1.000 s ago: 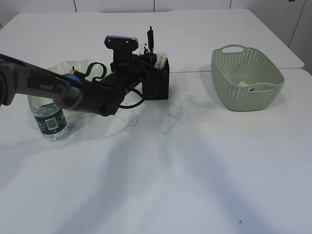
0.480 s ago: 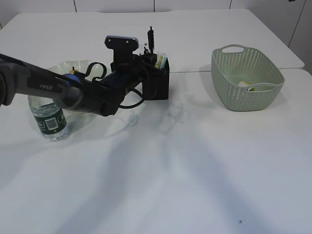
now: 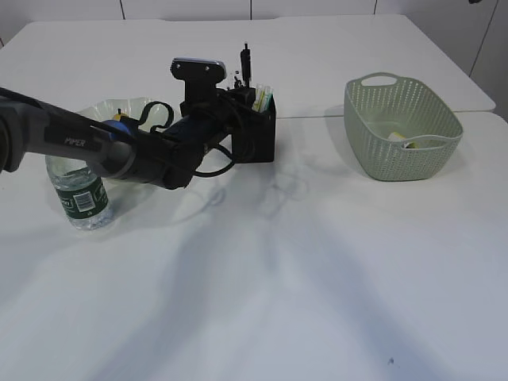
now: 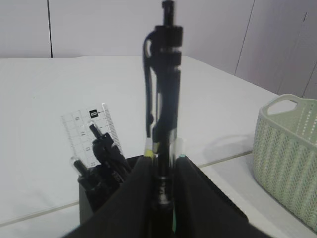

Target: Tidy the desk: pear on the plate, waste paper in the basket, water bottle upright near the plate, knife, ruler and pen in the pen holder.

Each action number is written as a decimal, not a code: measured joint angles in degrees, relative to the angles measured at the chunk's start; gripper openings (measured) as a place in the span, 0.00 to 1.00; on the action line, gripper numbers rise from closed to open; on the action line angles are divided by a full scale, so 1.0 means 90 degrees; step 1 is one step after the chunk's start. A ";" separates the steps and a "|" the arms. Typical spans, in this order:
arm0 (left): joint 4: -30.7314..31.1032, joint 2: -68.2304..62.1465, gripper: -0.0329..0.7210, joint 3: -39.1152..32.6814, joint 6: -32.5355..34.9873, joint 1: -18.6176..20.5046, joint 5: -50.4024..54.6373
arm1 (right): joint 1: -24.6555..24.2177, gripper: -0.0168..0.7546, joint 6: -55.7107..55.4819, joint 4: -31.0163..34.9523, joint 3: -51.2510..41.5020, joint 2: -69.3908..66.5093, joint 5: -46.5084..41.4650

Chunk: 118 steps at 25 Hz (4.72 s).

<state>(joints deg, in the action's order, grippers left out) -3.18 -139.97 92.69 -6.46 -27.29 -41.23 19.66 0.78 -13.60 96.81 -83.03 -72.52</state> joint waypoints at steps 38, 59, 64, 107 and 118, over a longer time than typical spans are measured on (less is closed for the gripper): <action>0.0264 0.0000 0.17 0.0000 -0.0014 0.0000 0.0000 | 0.0000 0.41 0.0000 0.0000 0.0000 0.0000 0.0000; 0.0277 0.0072 0.36 0.0000 -0.0092 0.0000 0.0102 | 0.0000 0.41 0.0000 0.0000 0.0000 0.0000 0.0000; 0.0507 0.0431 0.36 0.0000 -0.0067 0.0067 0.0789 | 0.0000 0.41 0.0000 0.0000 0.0000 0.0000 0.0000; 0.1252 0.6369 0.36 0.0000 -0.0043 0.1392 0.8005 | 0.0000 0.41 -0.0278 0.0007 0.0000 0.0183 0.0000; 0.1854 0.8245 0.36 0.0000 -0.0029 0.1429 1.0422 | 0.0000 0.41 -0.0687 -0.0996 0.0024 0.2467 -0.0012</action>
<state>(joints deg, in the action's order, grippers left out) 13.51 -65.76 92.69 -6.72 -14.43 52.57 19.66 -5.41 -22.56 97.02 -60.83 -72.63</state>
